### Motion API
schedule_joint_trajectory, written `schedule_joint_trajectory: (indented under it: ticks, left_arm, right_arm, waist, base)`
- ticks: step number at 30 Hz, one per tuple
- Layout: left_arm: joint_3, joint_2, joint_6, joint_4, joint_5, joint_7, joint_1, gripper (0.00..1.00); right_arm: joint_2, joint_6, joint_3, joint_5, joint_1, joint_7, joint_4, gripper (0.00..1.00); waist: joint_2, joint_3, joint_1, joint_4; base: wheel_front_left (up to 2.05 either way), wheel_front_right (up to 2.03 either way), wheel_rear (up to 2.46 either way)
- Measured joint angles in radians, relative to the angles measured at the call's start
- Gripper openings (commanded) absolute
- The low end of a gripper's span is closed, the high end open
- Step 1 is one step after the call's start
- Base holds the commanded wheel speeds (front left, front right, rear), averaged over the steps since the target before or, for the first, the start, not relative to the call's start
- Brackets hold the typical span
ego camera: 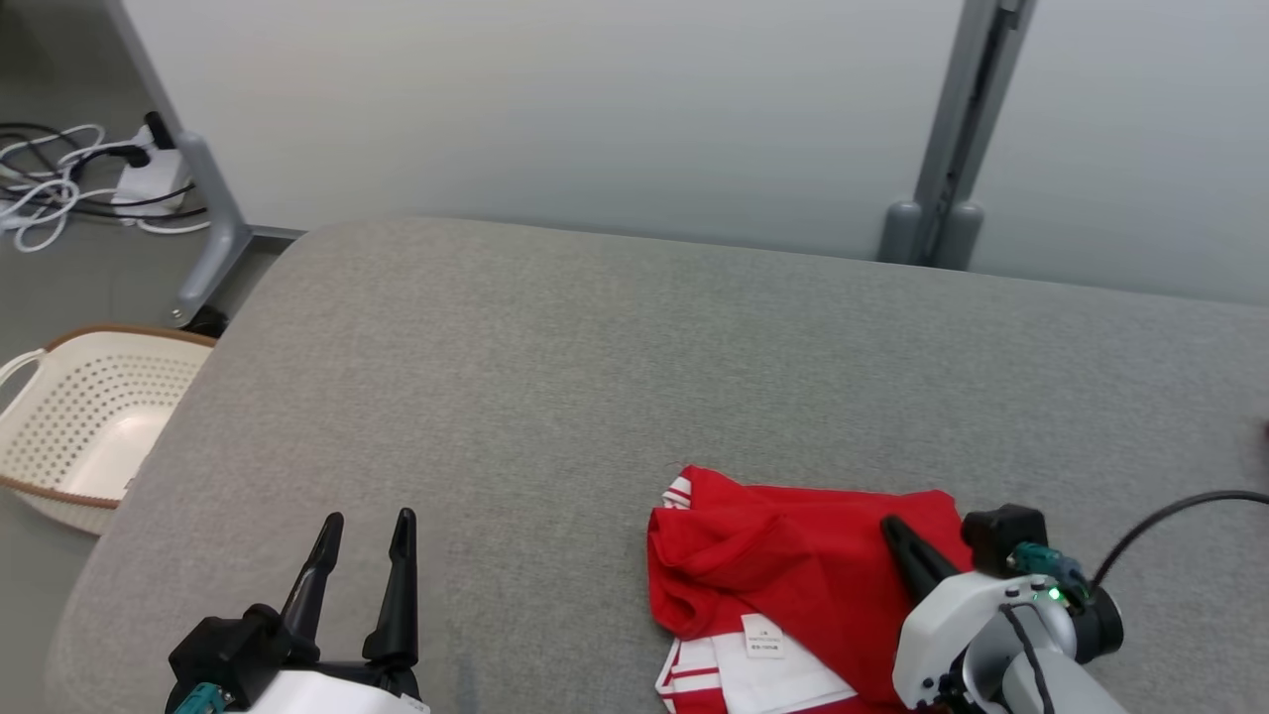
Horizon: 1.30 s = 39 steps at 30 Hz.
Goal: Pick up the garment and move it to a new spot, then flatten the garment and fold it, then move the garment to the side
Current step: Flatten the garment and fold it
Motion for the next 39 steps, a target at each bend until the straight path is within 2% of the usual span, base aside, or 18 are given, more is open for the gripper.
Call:
schedule_joint_trajectory:
  ticks: [6, 13, 21, 25, 31, 39]
  left_arm:
    - [0.002, -0.001, -0.006, 0.007, 0.003, 0.000, -0.001, 1.00]
    - [0.002, -0.001, -0.007, 0.013, 0.006, 0.000, -0.009, 1.00]
    - [0.006, -0.002, -0.007, 0.020, 0.008, 0.000, -0.009, 1.00]
    - [0.007, -0.002, -0.007, 0.016, 0.009, 0.000, -0.009, 1.00]
    - [0.009, -0.003, -0.005, 0.008, 0.009, 0.000, -0.002, 1.00]
    - [0.019, -0.005, 0.002, -0.006, 0.009, 0.000, 0.004, 1.00]
  right_arm:
    - [0.013, 0.000, 0.071, 0.047, -0.020, 0.008, 0.104, 0.00]
    - [0.018, 0.000, 0.185, 0.134, -0.021, -0.009, 0.115, 0.00]
    - [0.020, 0.000, 0.465, 0.264, 0.022, 0.002, -0.035, 0.00]
    - [0.023, 0.000, 0.538, 0.287, 0.010, -0.020, -0.100, 0.00]
    - [0.008, 0.000, 0.483, 0.277, -0.025, -0.058, -0.134, 0.00]
    - [-0.070, 0.000, 0.305, 0.206, -0.040, -0.080, -0.213, 0.00]
  waist:
    - [0.0000, 0.002, 0.0000, 0.044]
    - [0.0000, 0.002, 0.0000, 0.071]
    - [0.0000, -0.004, 0.0000, 0.070]
    - [0.0000, -0.007, 0.0000, 0.049]
    - [0.0000, -0.007, 0.0000, 0.018]
    - [0.0000, -0.003, 0.0000, -0.036]
  base:
    - [0.00, 0.00, 0.00]
    - [0.00, 0.00, 0.00]
    - [0.00, 0.00, 0.00]
    - [0.00, 0.00, 0.00]
    - [0.00, 0.00, 0.00]
    - [0.00, 0.00, 0.00]
